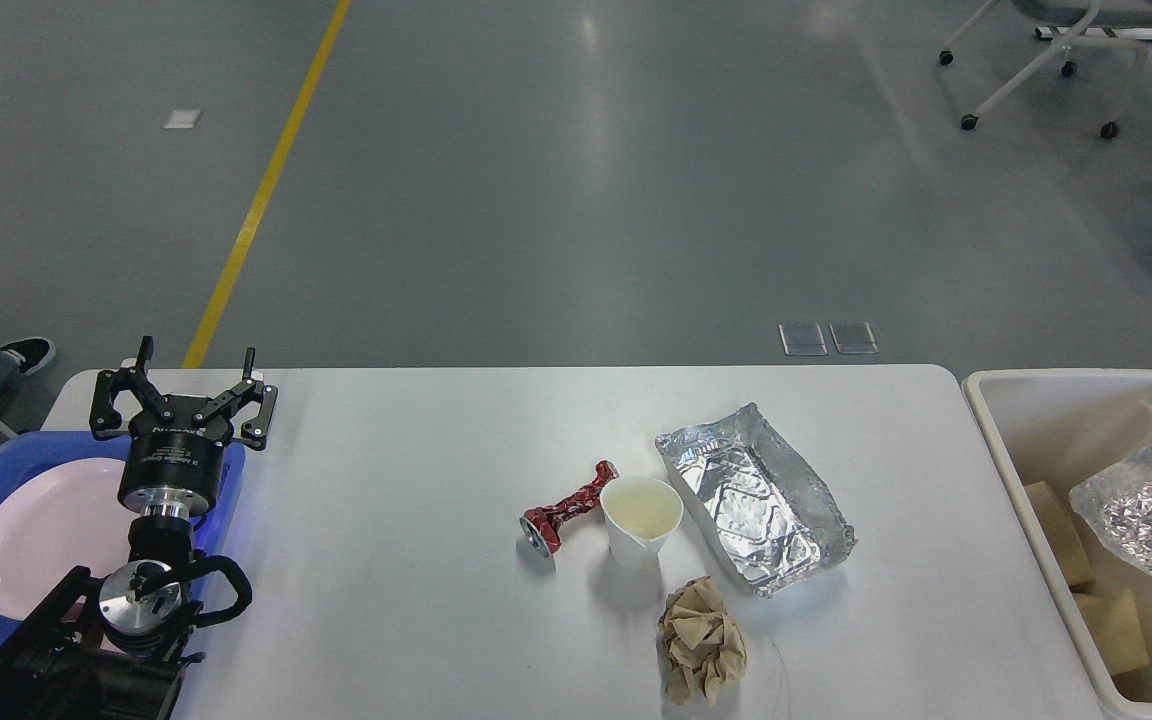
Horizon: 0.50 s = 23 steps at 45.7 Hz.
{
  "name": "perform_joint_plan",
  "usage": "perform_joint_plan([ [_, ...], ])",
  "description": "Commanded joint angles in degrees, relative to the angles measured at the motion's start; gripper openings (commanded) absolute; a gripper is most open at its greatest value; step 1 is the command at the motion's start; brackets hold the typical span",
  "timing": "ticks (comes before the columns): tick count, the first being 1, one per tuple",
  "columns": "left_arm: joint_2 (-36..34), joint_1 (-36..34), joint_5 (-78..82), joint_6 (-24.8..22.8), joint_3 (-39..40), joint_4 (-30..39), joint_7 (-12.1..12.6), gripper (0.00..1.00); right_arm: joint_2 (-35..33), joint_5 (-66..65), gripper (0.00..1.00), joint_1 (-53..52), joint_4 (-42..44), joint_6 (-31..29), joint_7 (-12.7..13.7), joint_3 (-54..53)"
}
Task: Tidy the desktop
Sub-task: 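Drag the foil wrapper into the beige bin and release it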
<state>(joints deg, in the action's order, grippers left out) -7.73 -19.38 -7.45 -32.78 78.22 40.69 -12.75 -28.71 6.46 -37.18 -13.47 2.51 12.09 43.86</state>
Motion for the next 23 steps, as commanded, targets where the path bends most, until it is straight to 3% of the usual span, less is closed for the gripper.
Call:
perform_joint_plan([
  [1, 0.0, 0.04, 0.07, 0.0, 0.0, 0.0, 0.0, 0.96, 5.5, 0.22, 0.0, 5.19, 5.2, 2.94, -0.22, -0.09],
  [8, 0.0, 0.04, -0.02, 0.0, 0.0, 0.0, 0.0, 0.96, 8.76, 0.48, 0.0, 7.13, 5.83, 4.34, -0.49, -1.05],
  [23, 0.0, 0.04, -0.02, 0.0, 0.0, 0.0, 0.0, 0.96, 8.85, 0.39, 0.0, 7.13, 5.74, 5.31, -0.05, -3.16],
])
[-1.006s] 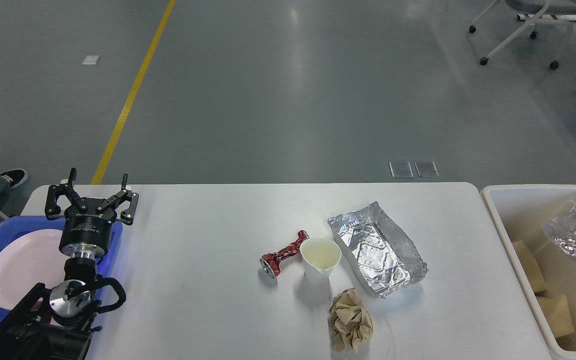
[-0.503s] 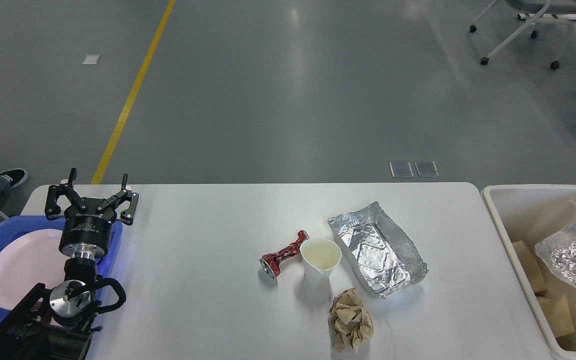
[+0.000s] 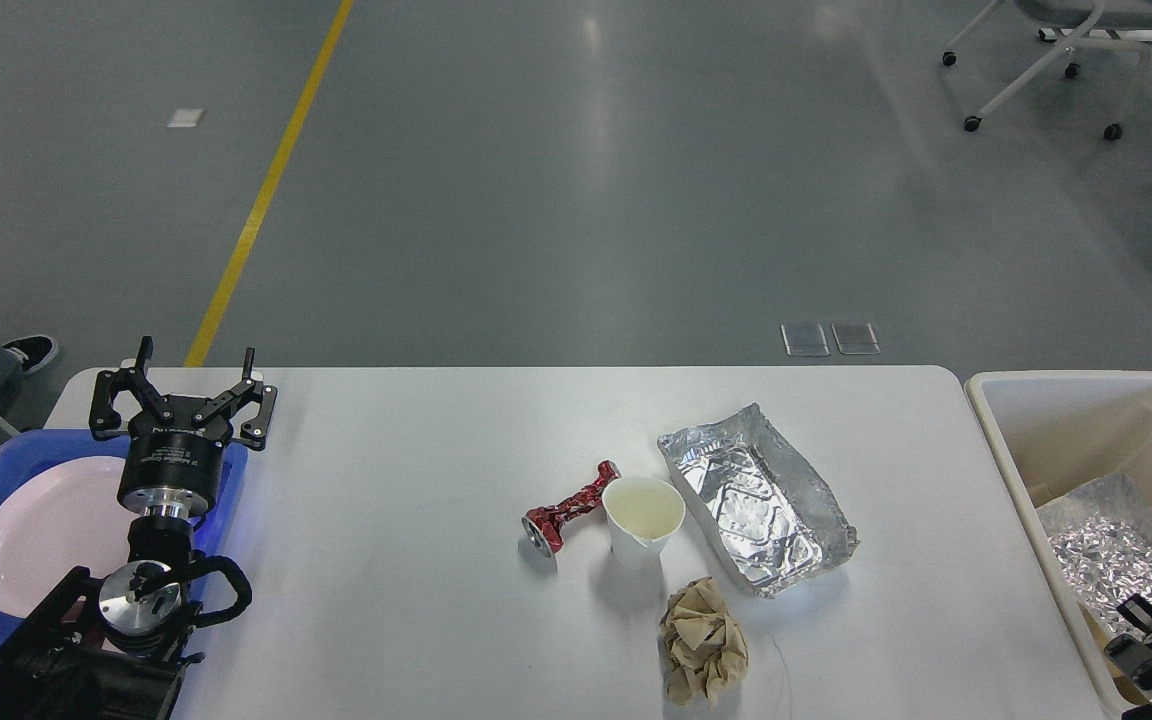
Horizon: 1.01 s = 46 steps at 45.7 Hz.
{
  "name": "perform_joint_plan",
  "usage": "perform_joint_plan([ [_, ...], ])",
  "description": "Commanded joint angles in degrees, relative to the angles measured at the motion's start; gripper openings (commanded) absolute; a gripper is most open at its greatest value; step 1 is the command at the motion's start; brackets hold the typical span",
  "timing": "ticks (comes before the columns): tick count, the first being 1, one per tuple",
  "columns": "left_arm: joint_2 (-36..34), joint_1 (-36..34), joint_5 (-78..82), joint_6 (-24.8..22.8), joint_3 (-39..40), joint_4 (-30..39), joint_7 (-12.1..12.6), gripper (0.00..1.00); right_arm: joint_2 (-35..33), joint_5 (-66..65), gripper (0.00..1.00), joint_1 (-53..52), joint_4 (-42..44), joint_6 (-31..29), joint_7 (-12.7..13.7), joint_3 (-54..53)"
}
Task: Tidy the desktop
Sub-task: 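Drag the foil wrapper into the beige bin and release it, then raise the right gripper and move it to the flat foil wrapper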
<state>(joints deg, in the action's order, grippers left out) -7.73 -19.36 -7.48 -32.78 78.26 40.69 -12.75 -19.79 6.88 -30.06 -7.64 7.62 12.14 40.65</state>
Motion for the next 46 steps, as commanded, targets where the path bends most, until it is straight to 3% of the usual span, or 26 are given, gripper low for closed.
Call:
perform_joint_plan([
  [1, 0.0, -0.07, 0.01, 0.0, 0.05, 0.0, 0.01, 0.96, -0.07, -0.02, 0.12, 0.01, -0.01, 0.46, -0.01, 0.13],
  [5, 0.0, -0.07, 0.01, 0.0, -0.04, 0.0, 0.01, 0.96, -0.16, -0.02, 0.73, 0.01, -0.1, 2.57, -0.1, 0.39],
  [7, 0.0, 0.02, 0.01, 0.0, -0.04, 0.0, 0.01, 0.96, -0.16, -0.11, 0.9, 0.01, -0.1, 3.71, -0.1, 0.49],
  [12, 0.0, -0.07, 0.1, 0.0, -0.04, 0.0, 0.01, 0.96, -0.07, -0.64, 1.0, 0.09, -0.71, 4.07, -0.1, 0.57],
  [20, 0.0, -0.07, 0.01, 0.0, -0.04, 0.0, 0.01, 0.96, -0.86, -1.08, 1.0, -0.87, -2.03, 3.37, -0.36, 0.57],
  [26, 0.0, -0.07, 0.01, 0.0, -0.04, 0.0, 0.01, 0.96, -4.89, -3.97, 1.0, -6.92, -7.03, -2.07, -0.01, 1.19],
  [32, 0.0, 0.02, 0.1, 0.0, 0.05, 0.0, 0.01, 0.96, -10.35, -13.01, 1.0, -16.76, -17.04, -10.86, 0.17, 1.36],
  [36, 0.0, -0.07, 0.01, 0.0, 0.05, 0.0, 0.01, 0.96, -13.77, -19.96, 1.0, -23.36, -25.48, -13.33, 0.69, 1.98],
  [42, 0.0, -0.07, 0.01, 0.0, -0.04, 0.0, 0.01, 0.96, -18.96, -26.56, 1.0, -36.09, -40.59, -14.91, 3.68, 6.45],
  [46, 0.0, -0.07, 0.01, 0.0, -0.04, 0.0, 0.01, 0.96, -18.8, -26.65, 1.0, -46.99, -48.16, -18.51, 5.61, 14.88],
])
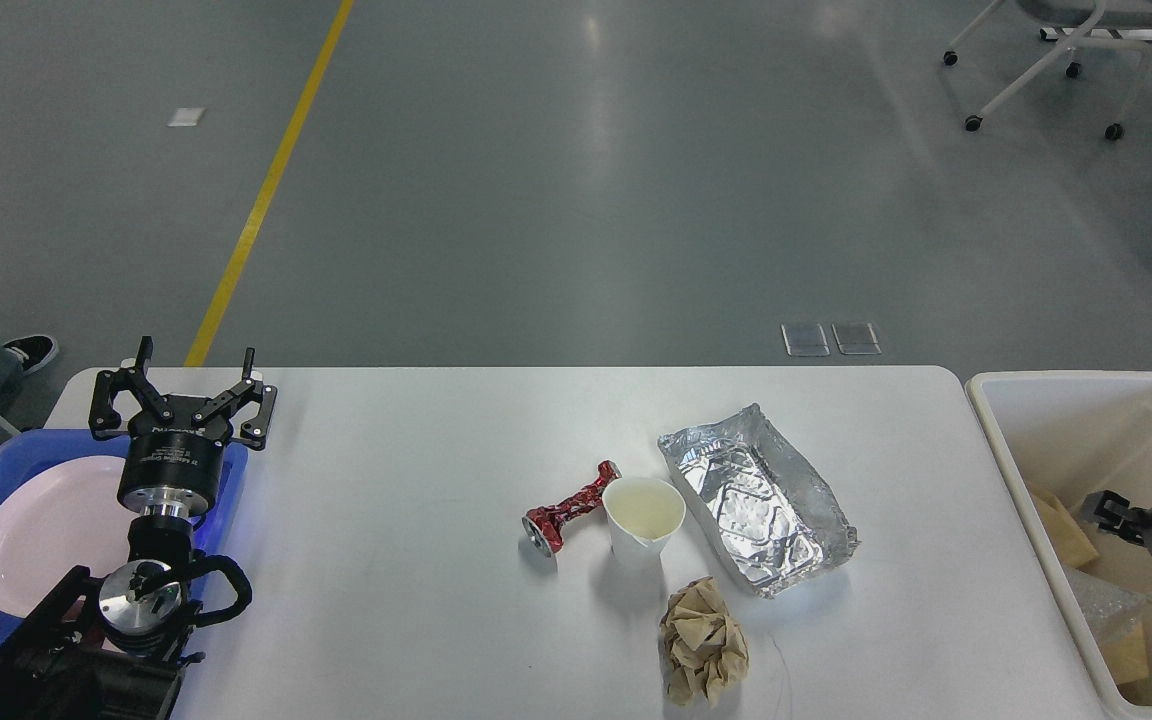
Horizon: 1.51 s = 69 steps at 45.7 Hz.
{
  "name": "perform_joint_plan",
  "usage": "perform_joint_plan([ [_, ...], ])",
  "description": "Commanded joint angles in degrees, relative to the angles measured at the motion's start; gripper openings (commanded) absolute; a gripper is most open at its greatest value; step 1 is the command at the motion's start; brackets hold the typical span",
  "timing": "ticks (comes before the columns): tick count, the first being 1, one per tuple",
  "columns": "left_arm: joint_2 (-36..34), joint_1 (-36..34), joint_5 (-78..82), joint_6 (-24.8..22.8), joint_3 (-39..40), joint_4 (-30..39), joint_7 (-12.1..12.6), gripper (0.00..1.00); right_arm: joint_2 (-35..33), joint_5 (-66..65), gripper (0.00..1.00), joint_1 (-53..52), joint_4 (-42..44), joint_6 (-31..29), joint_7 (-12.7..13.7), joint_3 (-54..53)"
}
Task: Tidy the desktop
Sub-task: 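Raise the right gripper and move it to the flat foil wrapper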
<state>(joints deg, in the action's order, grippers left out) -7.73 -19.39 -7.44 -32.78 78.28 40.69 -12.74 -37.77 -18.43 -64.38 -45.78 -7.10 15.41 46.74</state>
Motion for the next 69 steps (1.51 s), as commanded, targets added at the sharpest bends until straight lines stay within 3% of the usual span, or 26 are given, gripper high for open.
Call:
perform_joint_plan([
  [1, 0.0, -0.04, -0.03, 0.0, -0.06, 0.0, -0.01, 0.96, -0.38, -1.09, 1.0, -15.31, -11.59, -5.11, 2.35, 10.98],
  [4, 0.0, -0.04, -0.03, 0.0, 0.03, 0.0, -0.01, 0.96, 3.48, -0.73, 1.0, -25.34, -17.31, -12.57, 2.35, 17.67],
  [11, 0.0, -0.04, -0.03, 0.0, 0.03, 0.0, -0.01, 0.96, 8.67, 4.18, 1.0, -39.93, -23.91, -28.65, 2.35, 20.23],
  [15, 0.0, -0.04, -0.03, 0.0, 0.03, 0.0, -0.01, 0.96, 11.65, 10.15, 1.0, -48.45, -28.03, -34.29, 2.44, 20.67],
  [20, 0.0, 0.05, -0.03, 0.0, -0.06, 0.0, -0.01, 0.96, 16.92, 17.1, 1.0, -59.88, -34.1, -37.02, 2.44, 23.12],
  [33, 0.0, 0.05, -0.03, 0.0, 0.03, 0.0, -0.1, 0.96, 21.06, 27.82, 1.0, -84.85, -50.18, -38.16, 2.35, 23.48],
  [41, 0.0, 0.05, 0.06, 0.0, 0.03, 0.0, -0.1, 0.96, 21.77, 33.63, 1.0, -92.51, -54.15, -39.57, 2.08, 23.66],
  [51, 0.0, -0.04, -0.03, 0.0, 0.03, 0.0, -0.01, 0.96, 22.82, 35.21, 0.99, -91.98, -53.89, -38.25, 1.82, 23.57],
  [58, 0.0, -0.04, -0.03, 0.0, 0.03, 0.0, -0.01, 0.96, 23.0, 35.57, 0.99, -86.11, -53.01, -35.01, 1.82, 23.48],
  [62, 0.0, -0.04, -0.03, 0.0, 0.03, 0.0, -0.01, 0.96, 23.44, 35.74, 0.99, -79.78, -52.04, -30.8, 1.82, 23.48],
  [69, 0.0, -0.04, -0.03, 0.0, 0.03, 0.0, -0.01, 0.96, 26.25, 39.43, 0.99, -68.61, -51.51, -17.7, 2.0, 22.95],
])
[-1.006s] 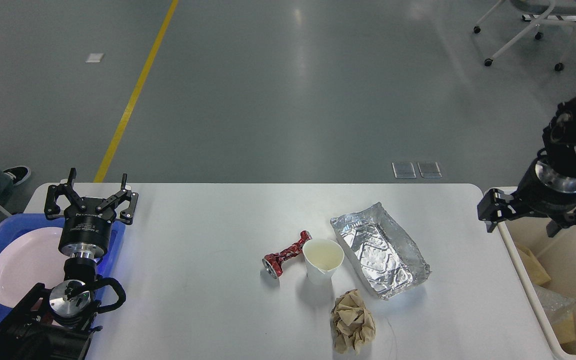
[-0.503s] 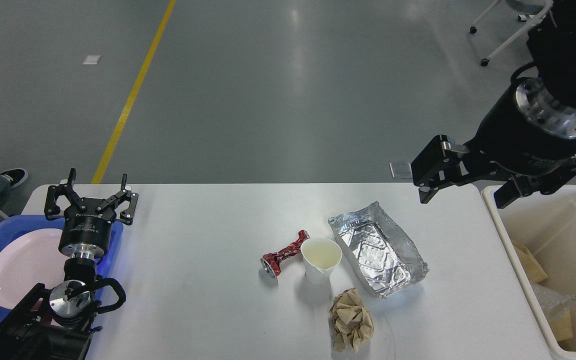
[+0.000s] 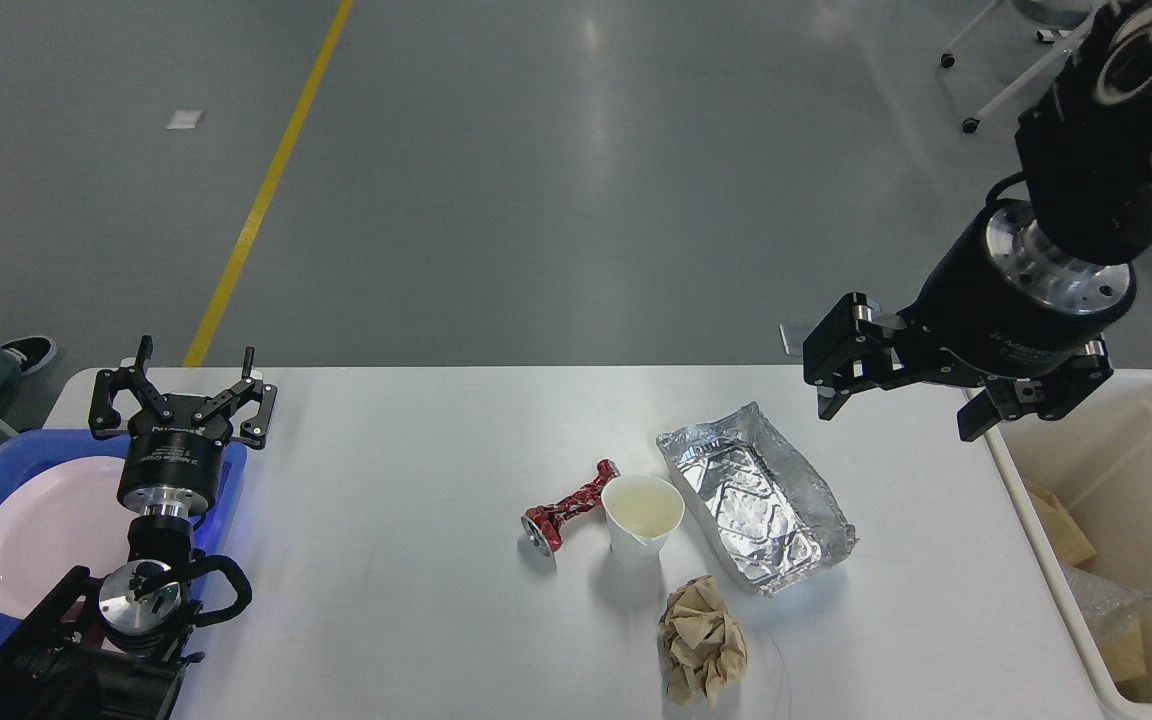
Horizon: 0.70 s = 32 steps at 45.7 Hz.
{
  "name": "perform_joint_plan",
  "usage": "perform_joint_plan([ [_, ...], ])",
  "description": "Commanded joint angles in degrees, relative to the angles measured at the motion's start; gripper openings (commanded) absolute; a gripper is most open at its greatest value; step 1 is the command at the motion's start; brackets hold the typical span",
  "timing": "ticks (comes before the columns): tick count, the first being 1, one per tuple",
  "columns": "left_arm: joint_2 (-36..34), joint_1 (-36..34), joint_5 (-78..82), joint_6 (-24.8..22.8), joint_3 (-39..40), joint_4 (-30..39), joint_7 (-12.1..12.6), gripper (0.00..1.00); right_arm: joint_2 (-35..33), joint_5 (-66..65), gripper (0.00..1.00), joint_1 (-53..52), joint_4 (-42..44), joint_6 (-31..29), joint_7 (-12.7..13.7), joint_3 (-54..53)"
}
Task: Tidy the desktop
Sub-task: 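Raise the right gripper and move it to the flat foil wrapper, then grasp the edge of the flat foil wrapper with the right gripper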
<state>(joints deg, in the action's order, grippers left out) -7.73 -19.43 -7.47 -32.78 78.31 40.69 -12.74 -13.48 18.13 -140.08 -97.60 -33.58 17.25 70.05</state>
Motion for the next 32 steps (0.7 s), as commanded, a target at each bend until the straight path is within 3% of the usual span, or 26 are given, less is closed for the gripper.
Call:
perform_joint_plan([
  [1, 0.0, 0.01, 0.0, 0.0, 0.0, 0.0, 0.0, 0.96, 2.14, 3.58, 0.98, 8.41, 0.39, 10.1, 0.24, -0.44],
  [16, 0.0, 0.01, 0.0, 0.0, 0.0, 0.0, 0.0, 0.96, 2.94, 15.35, 0.94, 32.49, 10.49, 19.34, 0.33, -5.26],
  [32, 0.0, 0.01, 0.0, 0.0, 0.0, 0.0, 0.0, 0.96, 2.94, 22.57, 0.91, 56.49, 30.61, 20.75, 0.06, -12.56],
])
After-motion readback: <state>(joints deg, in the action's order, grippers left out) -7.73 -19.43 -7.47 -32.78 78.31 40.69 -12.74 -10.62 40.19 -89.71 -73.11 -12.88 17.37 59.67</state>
